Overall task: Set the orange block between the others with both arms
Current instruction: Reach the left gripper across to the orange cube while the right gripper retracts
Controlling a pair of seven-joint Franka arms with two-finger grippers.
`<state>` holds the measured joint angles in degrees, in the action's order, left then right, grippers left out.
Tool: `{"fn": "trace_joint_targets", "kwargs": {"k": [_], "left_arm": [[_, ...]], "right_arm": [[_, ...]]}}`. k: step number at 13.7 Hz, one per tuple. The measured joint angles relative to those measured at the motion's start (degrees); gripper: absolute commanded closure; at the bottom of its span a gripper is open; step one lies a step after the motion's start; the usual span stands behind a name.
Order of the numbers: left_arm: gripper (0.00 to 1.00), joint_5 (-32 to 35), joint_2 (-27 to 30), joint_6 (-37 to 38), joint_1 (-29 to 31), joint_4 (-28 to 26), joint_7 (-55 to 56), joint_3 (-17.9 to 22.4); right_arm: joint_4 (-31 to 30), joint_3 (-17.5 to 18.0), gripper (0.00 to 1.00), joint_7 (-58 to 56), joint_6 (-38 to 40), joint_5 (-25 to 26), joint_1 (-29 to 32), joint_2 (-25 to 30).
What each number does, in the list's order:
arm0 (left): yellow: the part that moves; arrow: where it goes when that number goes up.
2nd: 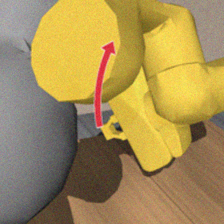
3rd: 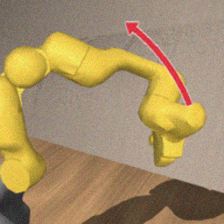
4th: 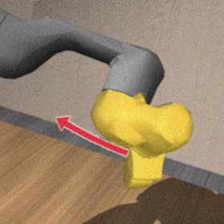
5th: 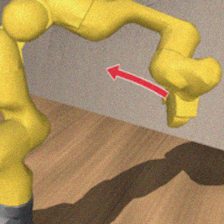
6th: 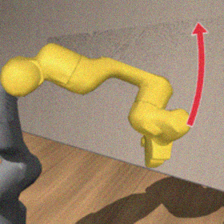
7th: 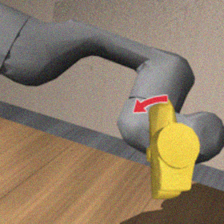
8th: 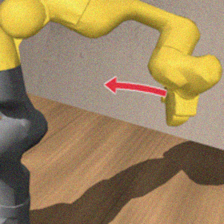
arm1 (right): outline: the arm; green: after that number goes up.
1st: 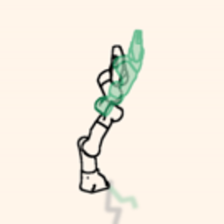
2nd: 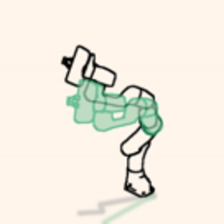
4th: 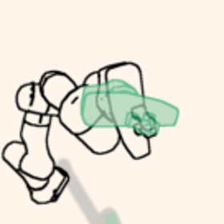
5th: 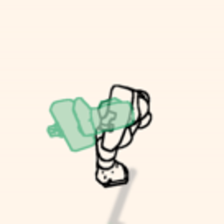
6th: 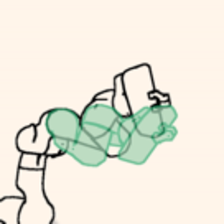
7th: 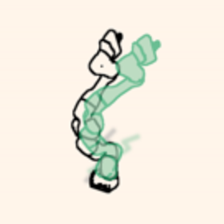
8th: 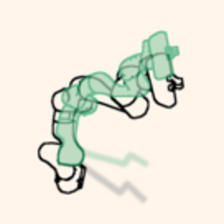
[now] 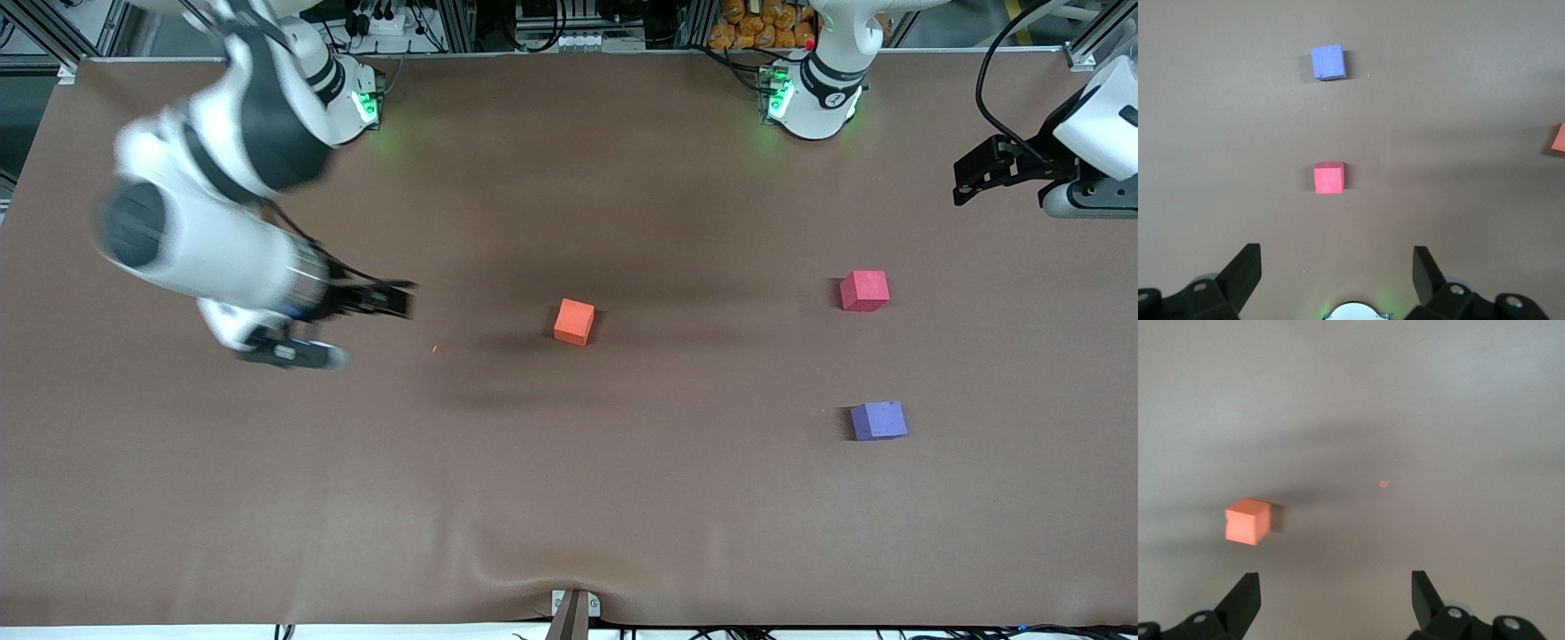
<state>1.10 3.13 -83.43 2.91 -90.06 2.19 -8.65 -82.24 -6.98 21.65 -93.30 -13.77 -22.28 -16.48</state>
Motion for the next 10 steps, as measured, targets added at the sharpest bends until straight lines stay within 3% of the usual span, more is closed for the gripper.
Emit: {"fn": "trace_joint_targets", "kwargs": {"k": [4,7,10], "left_arm": [[0.0,-0.03,-1.01,-0.01,-0.57,-0.07,0.0,-0.54],[0.0,-0.11,-3.54,-0.44,-2.34,-0.16,0.02,-3.53],[0.0,-0.13,-8.74,-3.71,-5.92,-0.48,0.77,-7.76]], "right_arm": [[2.41,4.68,0.0,-11.14,9.79,4.28,13.11,5.98],[3.05,5.05,0.0,-21.05,10.95,8.86,18.31,7.58],[3.13,4.79,0.0,-25.83,11.15,10.02,22.19,8.65]]}}
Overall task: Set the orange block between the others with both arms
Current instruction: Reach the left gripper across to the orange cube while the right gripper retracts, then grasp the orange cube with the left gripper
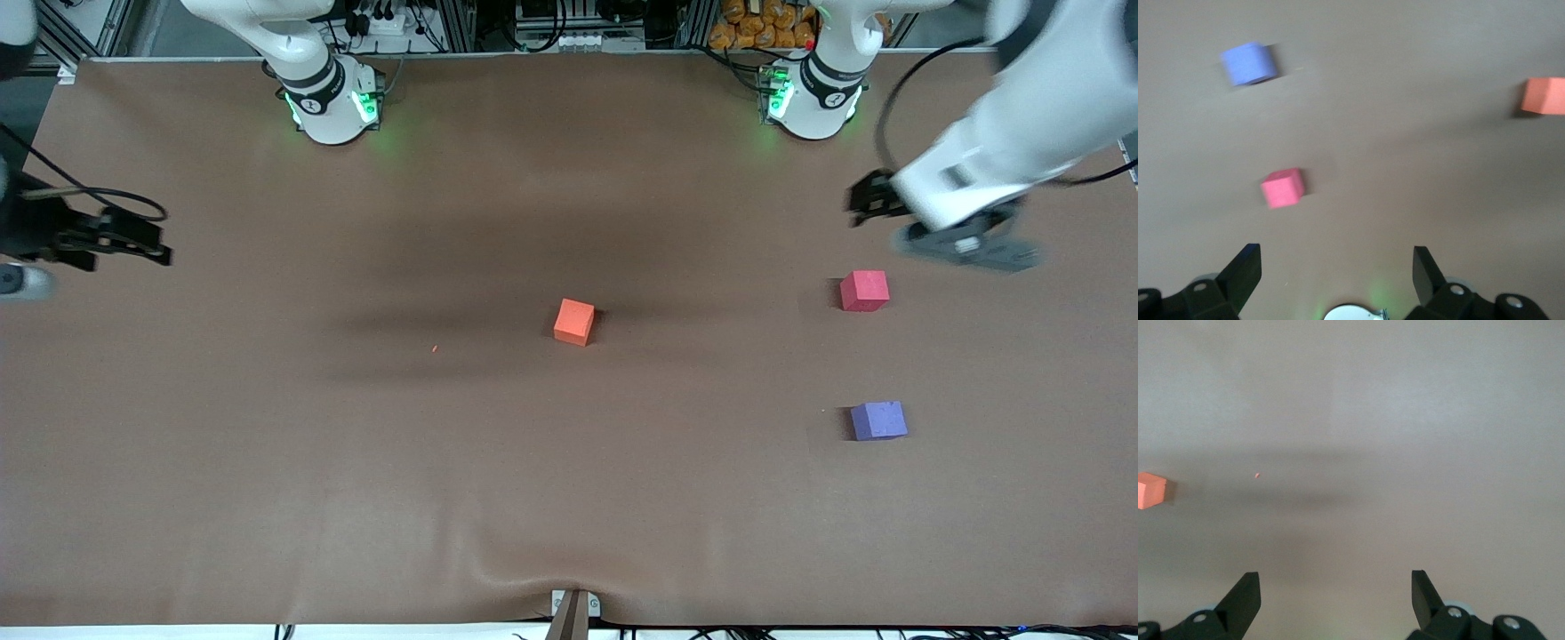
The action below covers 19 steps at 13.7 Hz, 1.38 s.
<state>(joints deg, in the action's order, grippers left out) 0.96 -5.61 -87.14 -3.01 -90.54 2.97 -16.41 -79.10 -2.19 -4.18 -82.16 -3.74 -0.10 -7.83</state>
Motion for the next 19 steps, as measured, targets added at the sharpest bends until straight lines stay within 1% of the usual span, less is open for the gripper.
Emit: {"fn": "trace_joint_targets", "kwargs": {"k": [2,4,8,12,14,16,18,19], "left_arm": [[0.0,0.0,-4.65,-3.48,-4.04,-0.18,1.92,-1.76],[0.0,0.0,-9.35,-6.99,-9.56,-0.31,6.11,-2.16],[0.0,0.31,-18.02,-15.64,-19.22,-0.4,13.87,-2.21],[0.0,1.68,-25.44,-21.84,-25.29,0.24,21.98,-1.98],[0.0,3.33,-28.59,-23.62,-26.57,2.32,24.46,-1.87],[0.0,4.29,-32.0,-24.09,-27.51,6.28,26.47,-1.72],[0.0,4.74,-35.23,-25.66,-28.84,9.79,28.21,-0.87],[0.0,4.75,-36.51,-27.23,-29.77,10.71,28.67,-0.11]], "right_arm": [[0.0,-2.59,0.0,-3.41,0.24,0.11,0.83,0.17],[0.0,-4.72,0.0,-5.08,1.35,0.12,0.85,0.19],[-0.01,-5.08,0.0,-5.31,2.37,0.12,0.5,0.21],[0.02,-5.04,0.0,-5.3,4.33,0.24,-0.18,0.79],[0.02,-5.08,0.0,-5.3,5.42,1.89,-0.85,1.46],[0.03,-5.09,0.0,-5.24,6.25,4.08,-2.34,2.17],[0.03,-5.09,0.0,-5.15,7.04,4.42,-3.2,2.55],[0.03,-5.1,0.0,-5.15,7.11,4.42,-3.28,2.58]]}}
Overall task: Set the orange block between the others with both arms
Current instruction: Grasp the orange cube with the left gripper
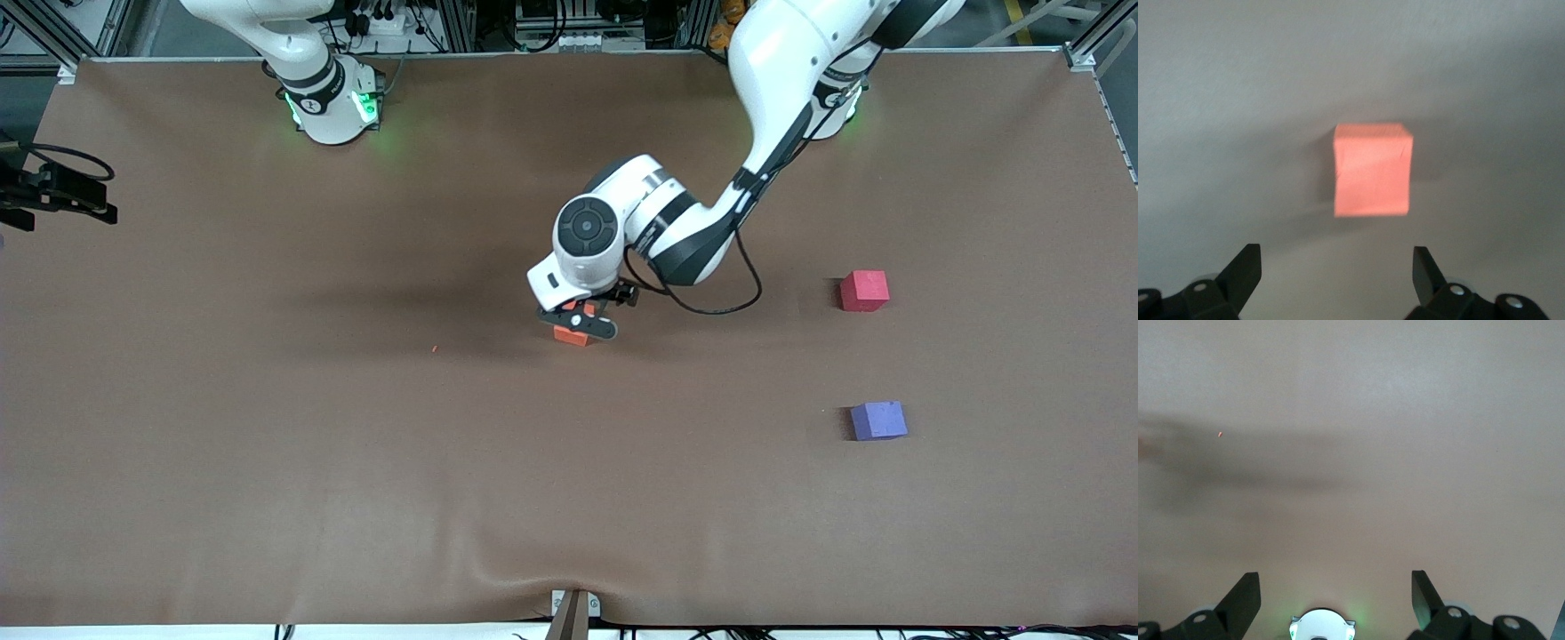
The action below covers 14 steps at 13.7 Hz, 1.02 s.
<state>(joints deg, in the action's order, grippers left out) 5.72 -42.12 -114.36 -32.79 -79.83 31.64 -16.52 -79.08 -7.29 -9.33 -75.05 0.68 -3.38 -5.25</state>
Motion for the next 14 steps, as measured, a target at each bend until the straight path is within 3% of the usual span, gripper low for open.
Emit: {"fn": "trace_joint_targets", "kwargs": {"k": [4,12,13,14], "left_arm": [[0.0,0.0,-3.08,-4.13,-4.26,0.99,0.62,3.83],[0.0,0.01,-6.91,-9.46,-5.47,1.28,4.34,4.68],[0.01,0.01,-7.27,-9.69,-5.5,1.33,4.34,4.92],[0.11,0.01,-7.45,-9.79,-5.55,1.38,4.34,5.2]], "right_arm": [[0.0,-0.08,0.0,0.0,0.13,0.0,0.0,0.0],[0.0,-0.27,0.0,0.0,0.92,0.0,0.01,0.01],[0.0,-0.31,0.0,0.0,0.94,-0.05,0.01,0.01],[0.0,-0.37,0.0,0.0,0.97,-0.27,0.03,0.01]]}}
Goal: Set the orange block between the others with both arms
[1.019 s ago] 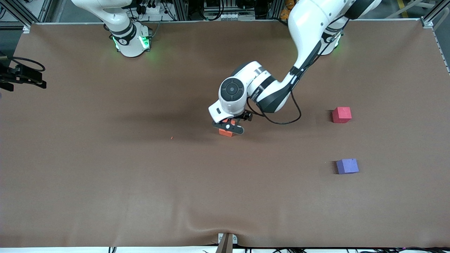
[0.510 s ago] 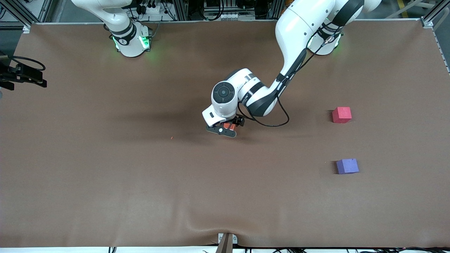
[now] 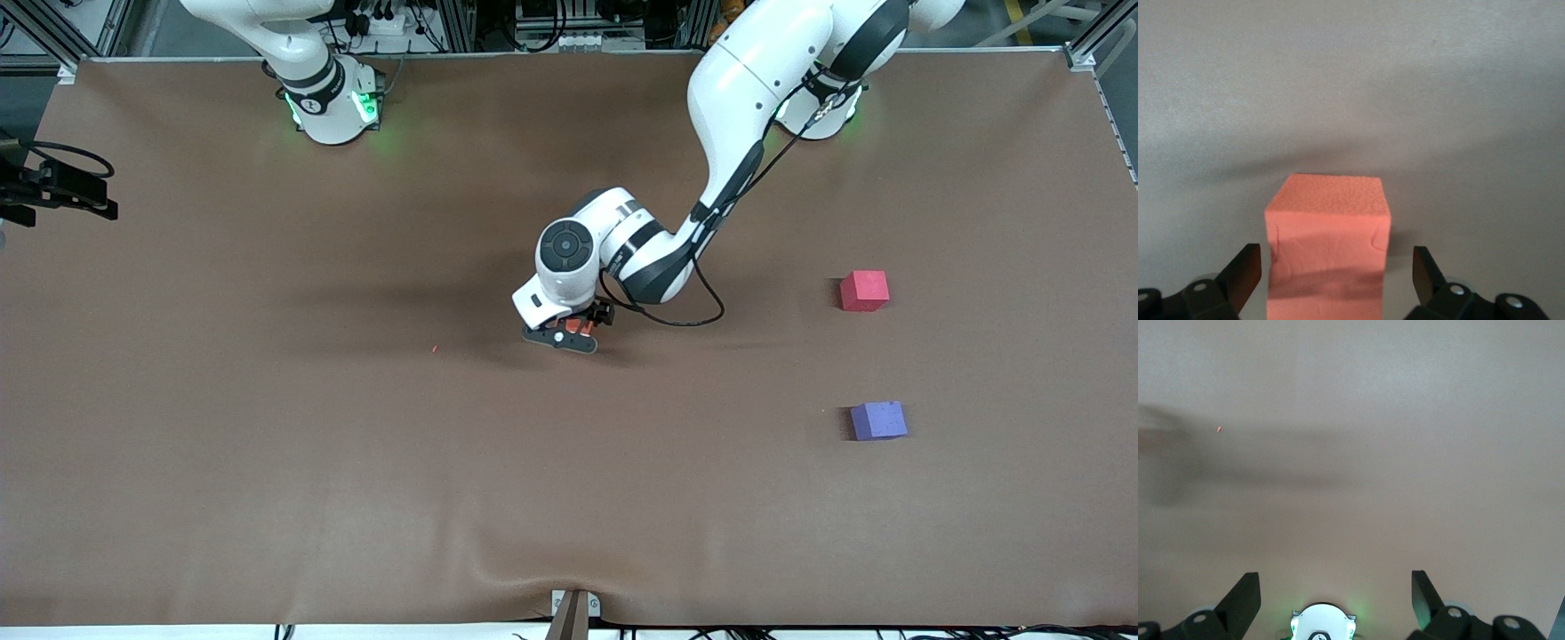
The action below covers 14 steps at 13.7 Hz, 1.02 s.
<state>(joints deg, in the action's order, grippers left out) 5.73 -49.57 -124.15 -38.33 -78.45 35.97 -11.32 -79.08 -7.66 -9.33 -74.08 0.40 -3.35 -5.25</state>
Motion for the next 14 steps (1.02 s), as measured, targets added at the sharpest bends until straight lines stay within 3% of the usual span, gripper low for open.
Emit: {"fn": "trace_joint_targets", "kwargs": {"k": [2,4,9,14], "left_arm": [[0.5,0.0,-0.15,-0.02,-0.19,0.03,0.0,0.36],[1.0,0.0,-0.22,-0.09,-0.54,0.03,0.0,0.41],[1.0,0.03,0.85,0.17,0.56,1.13,0.55,1.32],[1.0,0.35,12.63,12.44,13.29,-1.98,-0.54,1.4]], "right_arm": [[0.0,-0.13,0.0,0.0,0.19,-0.68,0.02,0.0],[0.0,-0.18,0.0,0.0,0.48,-1.61,0.02,0.0],[0.01,-0.18,0.0,0.0,0.7,-2.05,0.02,0.03],[0.02,-0.24,0.0,-0.01,0.73,-2.06,0.09,0.06]]}}
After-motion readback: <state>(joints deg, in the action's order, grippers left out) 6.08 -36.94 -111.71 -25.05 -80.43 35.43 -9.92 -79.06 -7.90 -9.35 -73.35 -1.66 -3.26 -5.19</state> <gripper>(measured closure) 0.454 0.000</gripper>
